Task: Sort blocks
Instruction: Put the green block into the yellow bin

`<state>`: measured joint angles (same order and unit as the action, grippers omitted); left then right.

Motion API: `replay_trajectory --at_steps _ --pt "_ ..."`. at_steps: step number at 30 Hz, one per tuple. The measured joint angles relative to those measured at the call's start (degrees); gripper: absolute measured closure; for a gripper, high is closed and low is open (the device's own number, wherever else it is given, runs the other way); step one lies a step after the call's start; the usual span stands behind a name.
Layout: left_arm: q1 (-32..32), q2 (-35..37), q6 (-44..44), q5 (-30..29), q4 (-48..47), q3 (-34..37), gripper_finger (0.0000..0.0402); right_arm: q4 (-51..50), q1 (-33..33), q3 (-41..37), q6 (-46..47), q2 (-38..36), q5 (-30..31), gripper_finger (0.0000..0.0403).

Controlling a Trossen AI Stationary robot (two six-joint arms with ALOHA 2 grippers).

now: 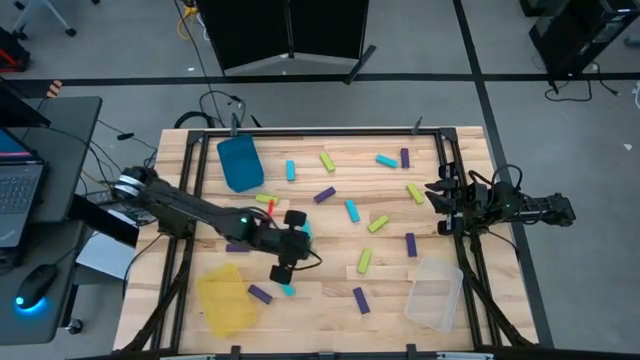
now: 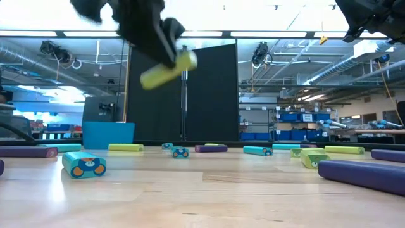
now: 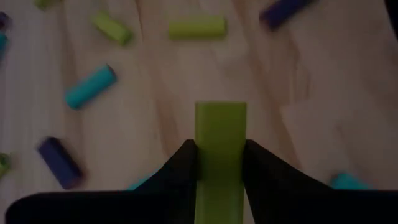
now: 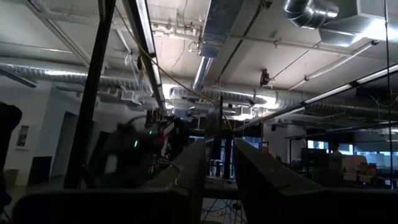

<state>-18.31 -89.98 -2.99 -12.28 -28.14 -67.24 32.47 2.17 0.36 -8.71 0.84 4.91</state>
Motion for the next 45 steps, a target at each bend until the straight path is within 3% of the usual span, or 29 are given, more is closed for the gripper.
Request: replay_trajectory --at_steps 7,13,17,28,36,39,45 --pt "-4.7 6.4 8.7 2.3 -4.6 0.0 0.0299 0.7 0.0 0.0 -0.8 0.0 0.2 0.0309" --pt "-12.7 7.0 30.6 5.6 -16.7 0.0 0.0299 3.6 0.0 0.0 -2.0 0.0 0.4 0.0309" --pt "-18.5 7.0 43.9 6.4 -19.2 0.0 0.0299 4.0 0.0 0.0 -3.9 0.0 0.8 0.0309" --pt "-28.7 6.4 67.8 7.7 -28.5 0.1 0.0299 4.0 0.0 0.0 -5.0 0.0 2.1 0.0309" --pt "-30.9 6.3 78.4 12.6 -21.3 9.5 0.0299 4.0 0.0 0.0 -4.6 0.0 2.1 0.0309" --pt "-30.9 6.3 81.4 12.2 -19.4 12.1 0.0264 4.0 0.0 0.0 -4.6 0.0 2.1 0.0309" --pt "-30.9 6.3 81.6 9.7 -19.2 12.4 0.0139 3.0 0.0 0.0 -4.3 0.0 1.4 0.0309"
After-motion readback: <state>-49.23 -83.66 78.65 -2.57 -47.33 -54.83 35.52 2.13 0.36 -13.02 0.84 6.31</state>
